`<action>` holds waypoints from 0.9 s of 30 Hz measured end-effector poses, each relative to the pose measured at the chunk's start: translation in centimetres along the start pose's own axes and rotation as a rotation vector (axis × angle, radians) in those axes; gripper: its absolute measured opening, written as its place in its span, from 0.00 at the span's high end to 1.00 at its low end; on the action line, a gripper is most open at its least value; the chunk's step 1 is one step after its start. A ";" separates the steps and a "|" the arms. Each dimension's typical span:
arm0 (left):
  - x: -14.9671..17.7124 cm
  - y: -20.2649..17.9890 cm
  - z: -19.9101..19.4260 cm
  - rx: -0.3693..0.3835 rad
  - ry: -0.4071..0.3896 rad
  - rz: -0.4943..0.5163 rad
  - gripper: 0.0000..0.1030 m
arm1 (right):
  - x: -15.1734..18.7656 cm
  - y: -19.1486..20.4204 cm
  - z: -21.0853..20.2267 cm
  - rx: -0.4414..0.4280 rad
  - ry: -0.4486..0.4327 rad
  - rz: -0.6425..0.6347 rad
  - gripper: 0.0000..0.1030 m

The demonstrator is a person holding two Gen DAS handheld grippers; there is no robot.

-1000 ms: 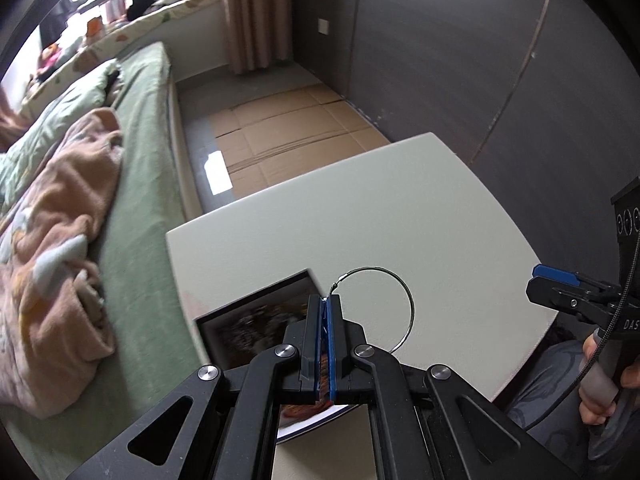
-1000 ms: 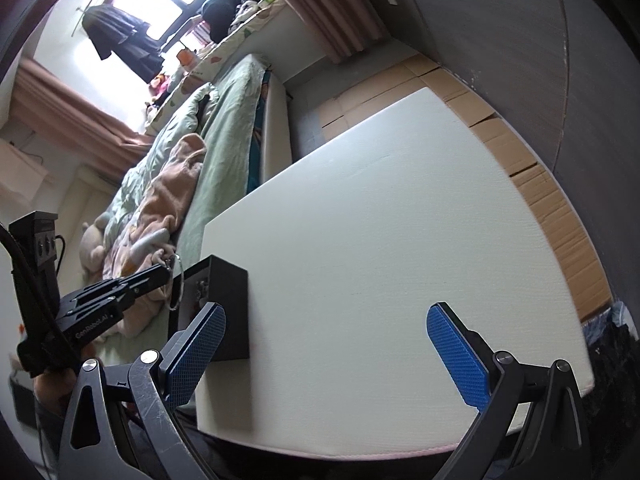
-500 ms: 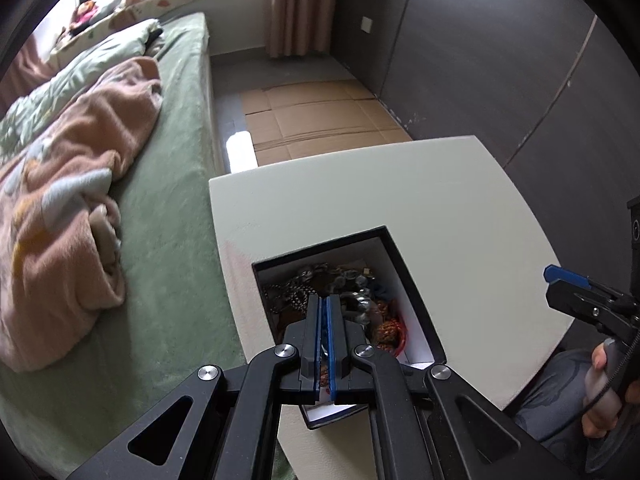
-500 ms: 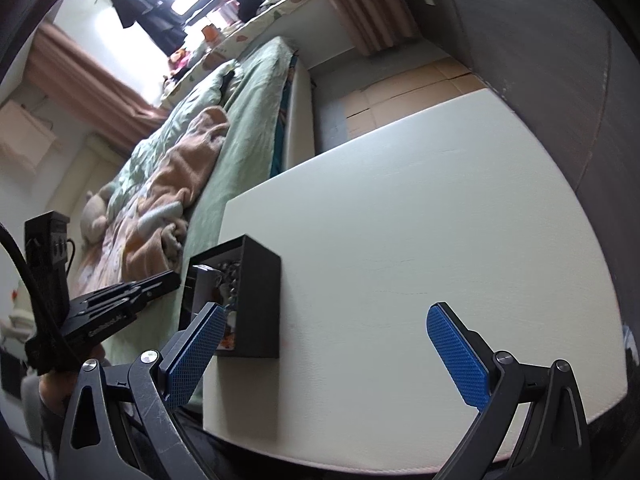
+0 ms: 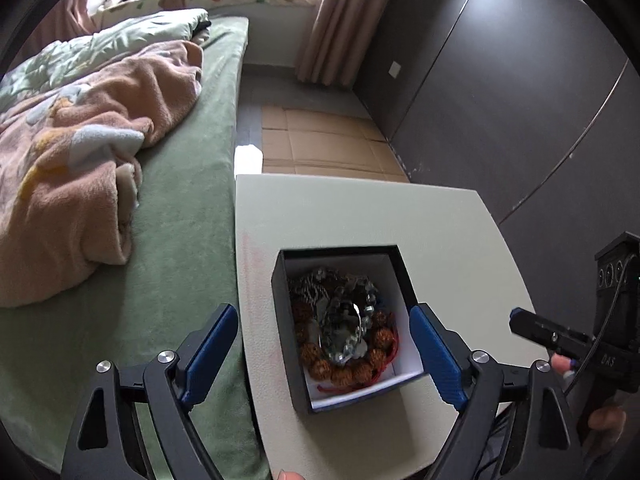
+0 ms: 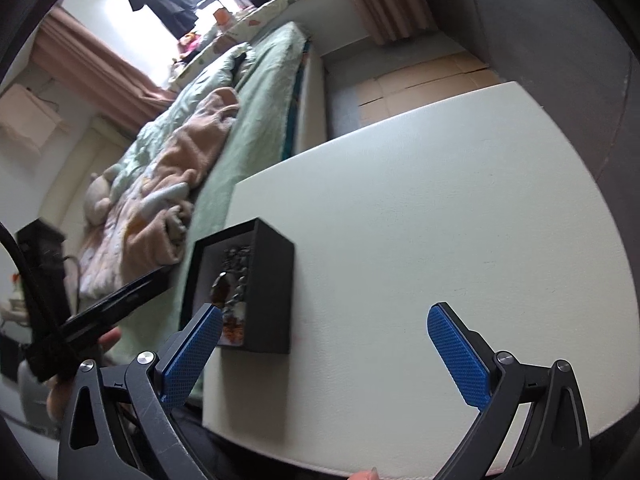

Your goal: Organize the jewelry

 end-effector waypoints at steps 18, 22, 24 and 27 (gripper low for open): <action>2.6 -3.5 -6.5 0.060 -0.063 0.020 0.00 | 1.0 1.5 -6.2 0.149 -0.093 -0.100 0.00; 3.4 -4.6 -7.9 0.049 -0.064 0.034 0.00 | 1.3 1.7 -9.6 0.147 -0.131 -0.093 0.00; 3.8 -5.2 -9.2 0.028 -0.088 0.069 0.00 | 1.7 1.9 -10.7 0.154 -0.138 -0.096 0.00; 4.5 -6.1 -11.0 0.026 -0.110 0.089 0.00 | 2.3 2.1 -12.6 0.164 -0.152 -0.099 0.00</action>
Point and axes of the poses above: each gripper's, at about its wrist camera, not at the fingertips, and z roughly the way its jaws point, y to its left, x to its underside, the point moved 10 cm from there along z, roughly the way its jaws point, and after that the axes turned 12 degrees about -z, right-handed, at the moved point
